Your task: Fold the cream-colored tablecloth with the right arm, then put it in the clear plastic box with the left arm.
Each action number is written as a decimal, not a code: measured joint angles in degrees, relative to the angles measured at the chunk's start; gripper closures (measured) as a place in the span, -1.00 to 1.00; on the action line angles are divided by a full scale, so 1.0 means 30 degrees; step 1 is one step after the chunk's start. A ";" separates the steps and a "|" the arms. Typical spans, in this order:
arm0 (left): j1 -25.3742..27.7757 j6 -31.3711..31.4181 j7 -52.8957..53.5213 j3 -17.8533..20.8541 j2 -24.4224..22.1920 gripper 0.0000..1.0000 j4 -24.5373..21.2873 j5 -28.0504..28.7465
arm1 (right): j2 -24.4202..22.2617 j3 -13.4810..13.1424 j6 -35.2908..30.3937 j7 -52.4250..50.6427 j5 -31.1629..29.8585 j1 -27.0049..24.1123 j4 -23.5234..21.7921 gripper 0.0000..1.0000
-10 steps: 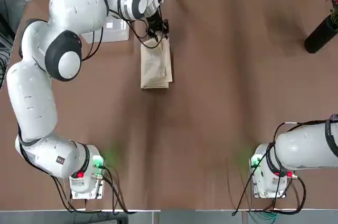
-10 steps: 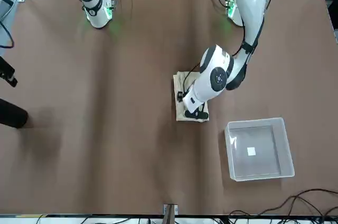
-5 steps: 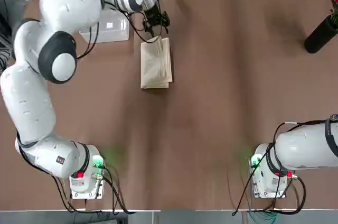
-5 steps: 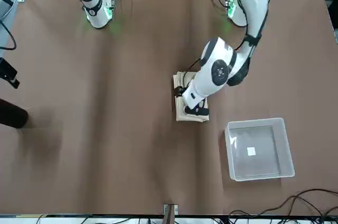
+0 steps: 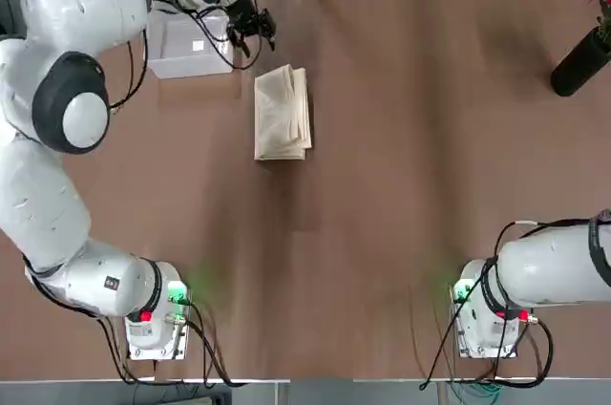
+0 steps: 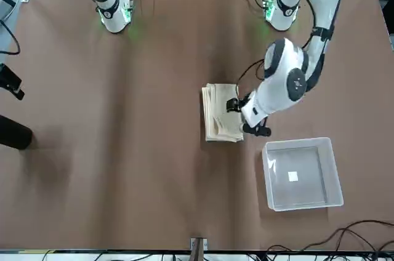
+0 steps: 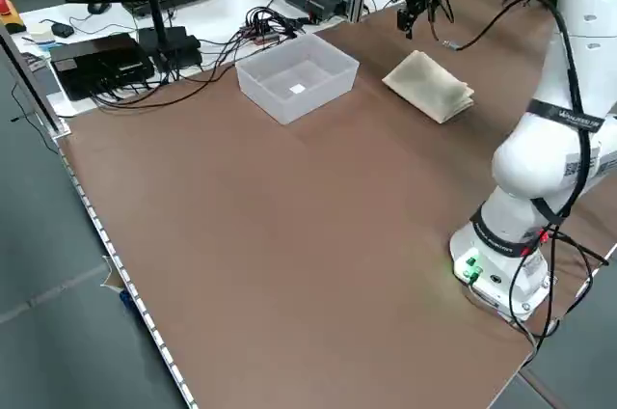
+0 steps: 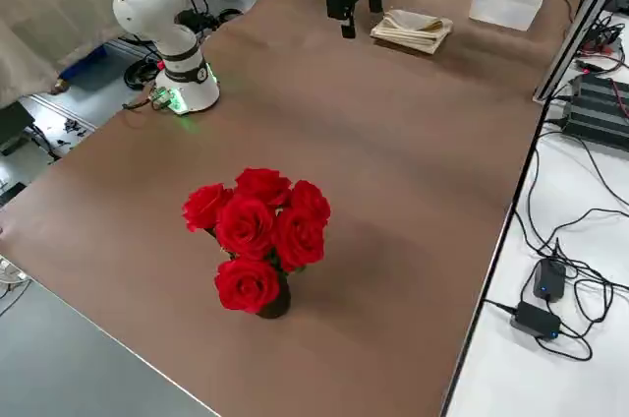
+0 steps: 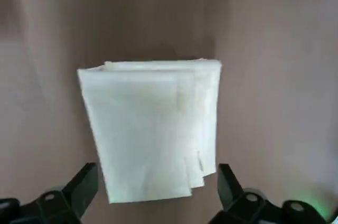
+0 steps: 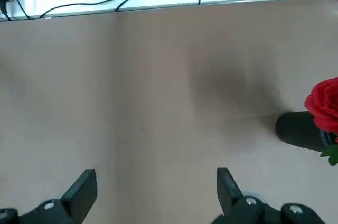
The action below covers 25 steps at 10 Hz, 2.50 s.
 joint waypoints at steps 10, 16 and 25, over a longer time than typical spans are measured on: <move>-0.0050 0.6450 0.9777 0.0804 0.2003 -1.00 -0.4830 -0.8173 | -0.0123 0.0152 -0.2213 -0.0853 0.0040 0.0016 0.0394 -1.00; -0.0156 0.6679 1.0750 0.0809 0.3450 -1.00 -0.4701 -0.9210 | -0.0124 0.0137 -0.2213 -0.0857 0.0033 0.0015 0.0475 -1.00; -0.0901 0.8652 1.0856 -0.0132 0.4544 0.43 -0.3906 -1.1167 | -0.0124 0.0102 -0.2207 -0.0889 0.0022 0.0003 0.0527 -1.00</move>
